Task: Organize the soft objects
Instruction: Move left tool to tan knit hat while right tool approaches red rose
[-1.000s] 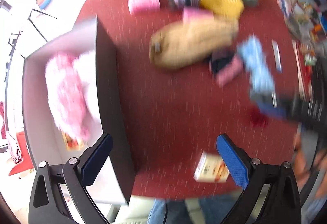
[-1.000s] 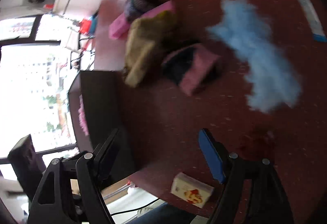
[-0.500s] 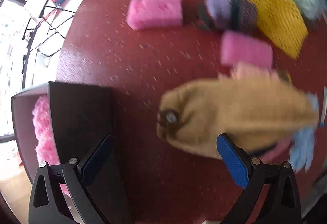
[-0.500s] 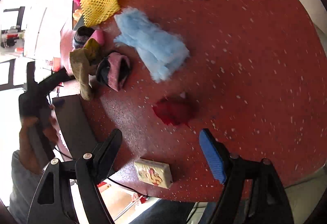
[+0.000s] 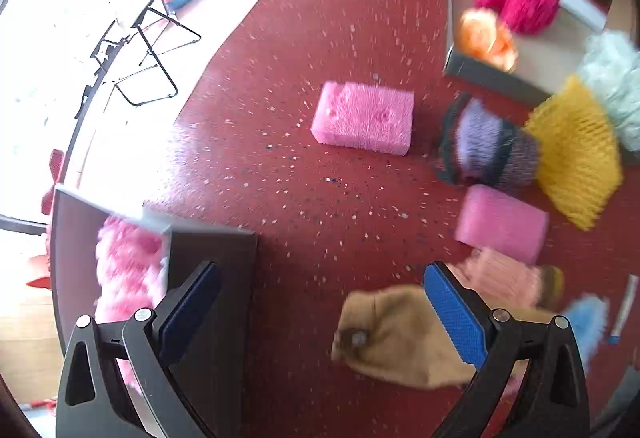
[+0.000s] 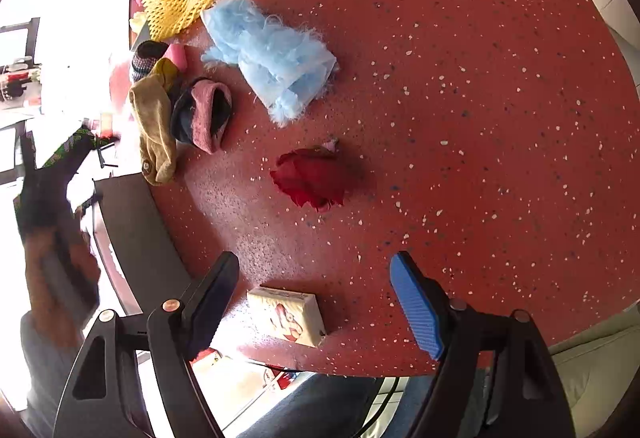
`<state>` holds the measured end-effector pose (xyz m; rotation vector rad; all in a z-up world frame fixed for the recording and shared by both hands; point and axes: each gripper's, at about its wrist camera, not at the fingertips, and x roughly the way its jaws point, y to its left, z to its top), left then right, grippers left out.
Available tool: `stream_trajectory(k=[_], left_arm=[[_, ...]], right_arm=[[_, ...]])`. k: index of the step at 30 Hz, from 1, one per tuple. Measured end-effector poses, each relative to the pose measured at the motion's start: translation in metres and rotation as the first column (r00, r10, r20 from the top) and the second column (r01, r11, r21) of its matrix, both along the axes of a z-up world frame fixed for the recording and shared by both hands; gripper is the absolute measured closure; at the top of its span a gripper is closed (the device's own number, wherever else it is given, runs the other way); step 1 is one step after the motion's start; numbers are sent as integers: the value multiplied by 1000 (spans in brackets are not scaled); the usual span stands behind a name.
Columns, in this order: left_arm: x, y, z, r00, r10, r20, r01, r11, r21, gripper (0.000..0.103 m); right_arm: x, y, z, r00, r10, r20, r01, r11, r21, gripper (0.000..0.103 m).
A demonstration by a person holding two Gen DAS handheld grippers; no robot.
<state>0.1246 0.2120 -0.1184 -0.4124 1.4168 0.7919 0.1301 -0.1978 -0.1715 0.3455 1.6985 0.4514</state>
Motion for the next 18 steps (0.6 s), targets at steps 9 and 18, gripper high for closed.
stream_trajectory(k=[9, 18], left_arm=[[-74, -115, -29, 913, -390, -121, 369, 915, -165, 1], [-99, -105, 5, 975, -220, 22, 219, 944, -248, 1]], right_arm=[[-13, -12, -8, 999, -25, -37, 24, 1000, -19, 22], [-16, -2, -4, 997, 77, 32, -71, 986, -149, 22]])
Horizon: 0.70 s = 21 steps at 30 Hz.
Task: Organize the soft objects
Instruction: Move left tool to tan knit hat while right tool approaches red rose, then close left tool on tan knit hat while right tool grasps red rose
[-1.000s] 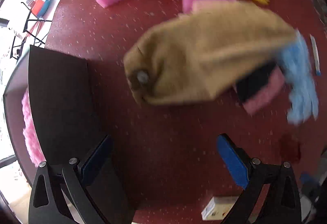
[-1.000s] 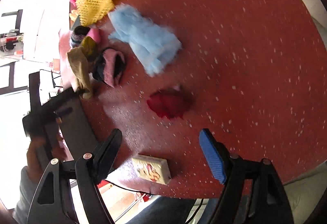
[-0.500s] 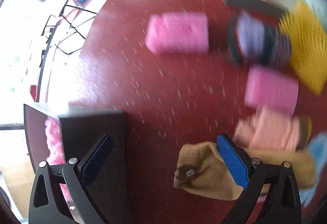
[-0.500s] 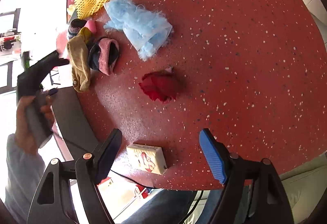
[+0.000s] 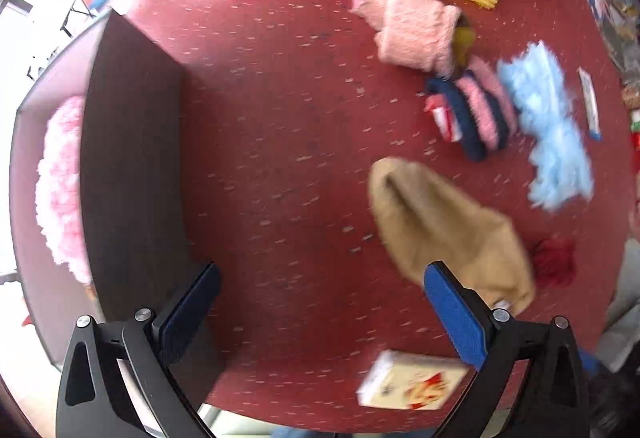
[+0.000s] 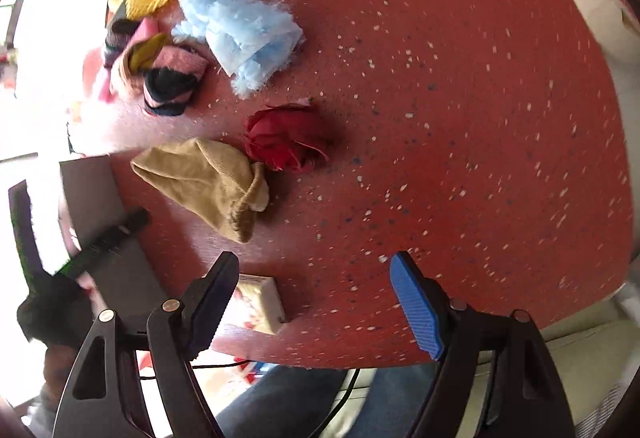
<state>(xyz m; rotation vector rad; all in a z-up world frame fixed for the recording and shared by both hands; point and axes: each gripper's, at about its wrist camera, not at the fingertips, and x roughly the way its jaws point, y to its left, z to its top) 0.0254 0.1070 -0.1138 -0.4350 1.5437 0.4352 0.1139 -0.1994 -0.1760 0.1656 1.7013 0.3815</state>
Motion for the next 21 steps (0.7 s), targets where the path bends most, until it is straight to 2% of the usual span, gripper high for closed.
stream_trajectory(k=[1, 3, 8, 10, 14, 19, 21], left_arm=[[7, 7, -4, 1000, 5, -11, -6, 1000, -26, 1], [18, -4, -11, 1000, 7, -29, -9, 997, -73, 1], [39, -32, -18, 1000, 20, -3, -20, 989, -147, 1], [43, -40, -27, 999, 22, -26, -26, 985, -168, 1], [40, -39, -37, 997, -40, -71, 35, 997, -63, 1], [19, -5, -34, 998, -29, -54, 28, 999, -31, 1], [15, 9, -33, 998, -19, -56, 16, 999, -42, 1]], right_arm=[[0, 2, 0, 1000, 15, 8, -15, 1000, -13, 22], [-1, 5, -3, 1000, 29, 6, -28, 999, -39, 22], [-7, 2, -7, 1000, 1, -14, -1, 999, -49, 22], [-9, -4, -8, 1000, -8, -13, 7, 998, -59, 22], [-12, -13, -11, 1000, -14, -9, 13, 997, -80, 22], [-6, -8, -8, 1000, 4, 21, -3, 996, -89, 22], [-1, 1, -10, 999, 24, 38, -20, 995, -96, 22]])
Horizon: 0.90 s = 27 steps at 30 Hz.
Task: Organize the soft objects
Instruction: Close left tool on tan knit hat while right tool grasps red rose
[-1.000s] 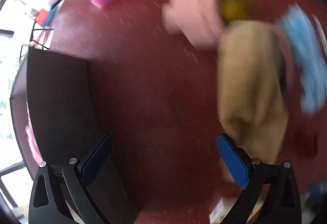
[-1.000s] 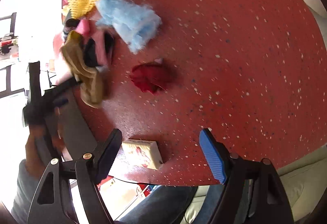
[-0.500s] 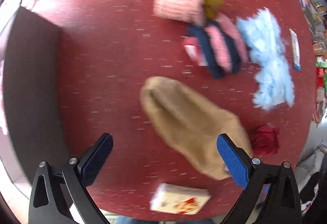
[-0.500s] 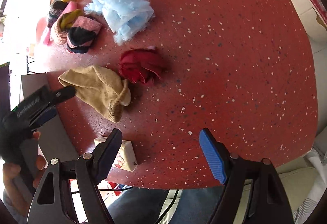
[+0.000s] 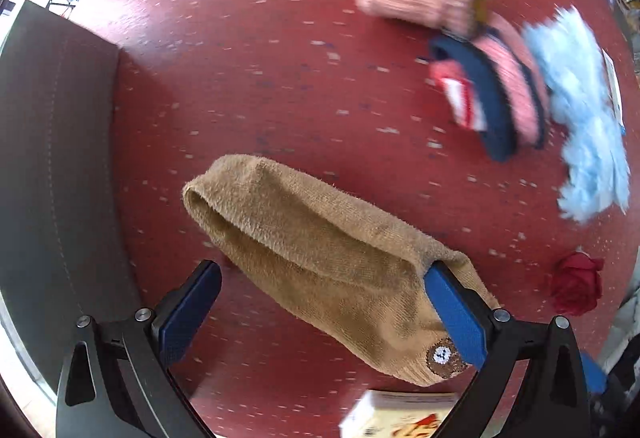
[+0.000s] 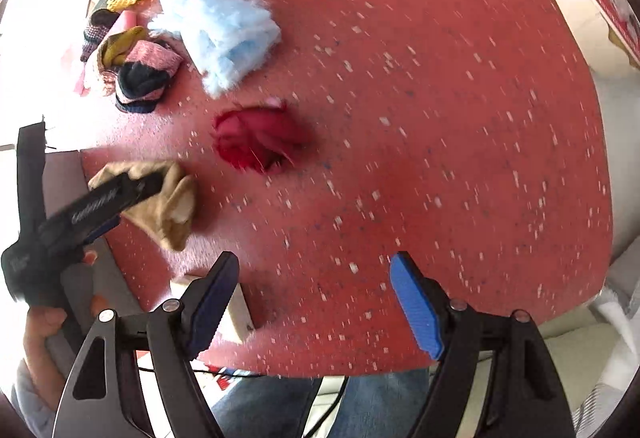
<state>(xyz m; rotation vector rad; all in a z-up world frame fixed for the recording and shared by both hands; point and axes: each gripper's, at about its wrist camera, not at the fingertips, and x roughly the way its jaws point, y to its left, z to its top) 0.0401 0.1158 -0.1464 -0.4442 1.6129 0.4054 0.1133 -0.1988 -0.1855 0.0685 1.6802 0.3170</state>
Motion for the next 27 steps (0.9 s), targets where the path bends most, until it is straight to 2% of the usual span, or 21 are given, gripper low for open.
stream_trajectory(k=[5, 6, 9, 11, 12, 13, 16, 18, 20, 22, 23, 24, 25, 27], left_arm=[[-7, 11, 2, 998, 65, -5, -65, 997, -41, 1], [-25, 18, -9, 997, 73, -2, -73, 996, -46, 0], [-35, 27, -27, 996, 89, 2, -88, 994, -58, 0], [-37, 31, -30, 996, 89, 3, -88, 994, -58, 0], [-38, 31, -32, 996, 89, 3, -89, 994, -57, 0], [-34, 21, -39, 996, 93, 4, -93, 994, -56, 0], [-26, 19, -51, 995, 96, 11, -95, 994, -49, 0], [-24, 16, -49, 994, 111, -1, -111, 992, -55, 0], [-21, 17, -52, 992, 124, -27, -125, 990, -69, 0], [-20, 14, -53, 992, 115, -43, -118, 991, -66, 0], [-18, 10, -54, 994, 94, -47, -97, 993, -63, 5], [-17, 5, -53, 997, 62, -38, -64, 996, -64, 17], [-15, 1, -50, 999, 41, -21, -42, 997, -69, 24], [-11, -9, -43, 1000, -18, 0, 18, 997, -80, 54]], right_arm=[[20, 29, -7, 998, 52, 48, -50, 998, -26, 22], [24, 35, -9, 996, 68, 57, -66, 997, -36, 22], [36, 51, -16, 992, 107, 70, -102, 993, -66, 22], [41, 59, -23, 989, 133, 66, -127, 988, -84, 22], [42, 63, -24, 987, 145, 69, -139, 986, -91, 17], [43, 68, -24, 983, 160, 87, -151, 984, -97, 16], [43, 83, -27, 967, 239, 92, -221, 960, -171, 14], [40, 88, -28, 959, 265, 98, -242, 949, -202, 14], [37, 94, -28, 952, 287, 107, -256, 937, -238, 20], [30, 99, -25, 939, 320, 127, -278, 923, -267, 34], [28, 100, -23, 933, 334, 136, -289, 919, -269, 47], [26, 99, -21, 928, 343, 145, -298, 918, -263, 64], [25, 98, -20, 925, 351, 143, -308, 916, -257, 69], [22, 104, -18, 928, 350, 127, -314, 918, -241, 71]])
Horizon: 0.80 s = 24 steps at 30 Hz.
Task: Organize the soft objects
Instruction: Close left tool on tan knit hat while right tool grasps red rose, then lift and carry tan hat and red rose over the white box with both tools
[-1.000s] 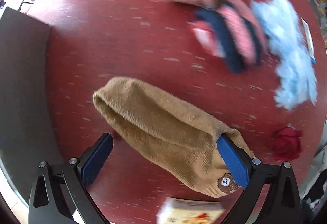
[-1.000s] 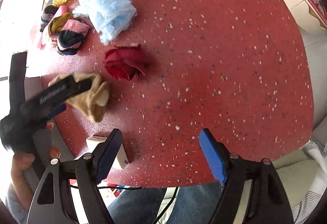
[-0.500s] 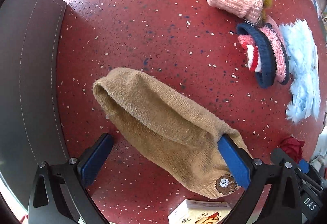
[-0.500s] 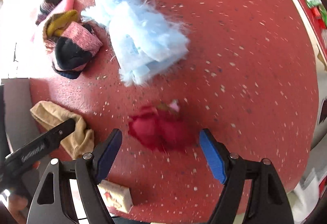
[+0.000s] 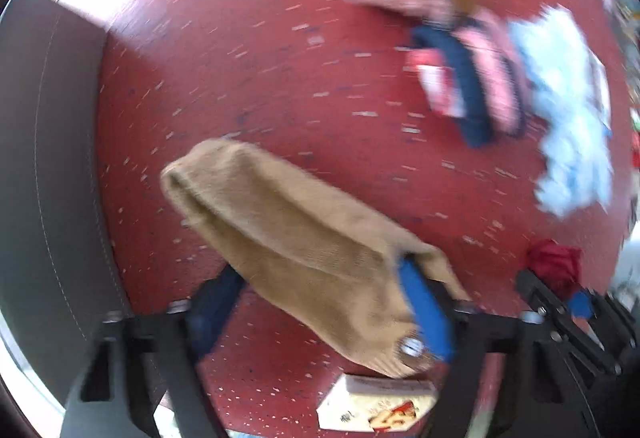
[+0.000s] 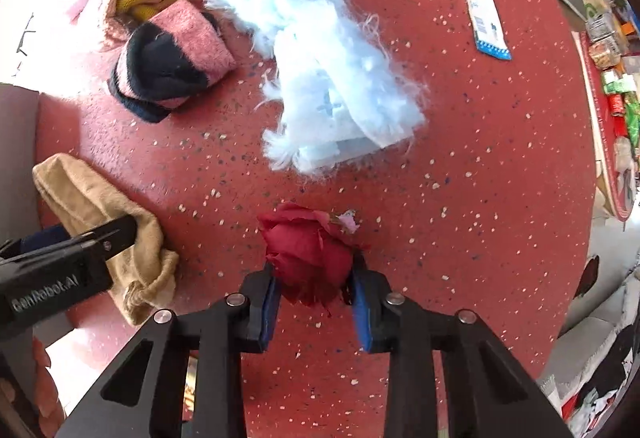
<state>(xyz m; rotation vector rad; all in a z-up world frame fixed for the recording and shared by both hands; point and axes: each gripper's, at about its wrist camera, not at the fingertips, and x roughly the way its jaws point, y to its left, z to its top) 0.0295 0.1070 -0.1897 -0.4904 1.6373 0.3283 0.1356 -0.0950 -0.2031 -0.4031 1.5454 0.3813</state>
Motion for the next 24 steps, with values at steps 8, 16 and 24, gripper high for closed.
stream_trajectory(k=[8, 16, 24], left_arm=[[-6, -20, 13, 990, -136, 47, 138, 990, -40, 86], [-32, -33, 49, 954, -267, 134, 271, 962, -13, 86], [-48, -29, 80, 936, -288, 200, 297, 955, -15, 86]], right_arm=[[6, -34, 23, 996, -76, -46, 80, 994, 76, 73], [-5, -73, 42, 982, -155, -107, 167, 979, 117, 73], [-36, -84, 53, 977, -182, -110, 193, 976, 101, 72]])
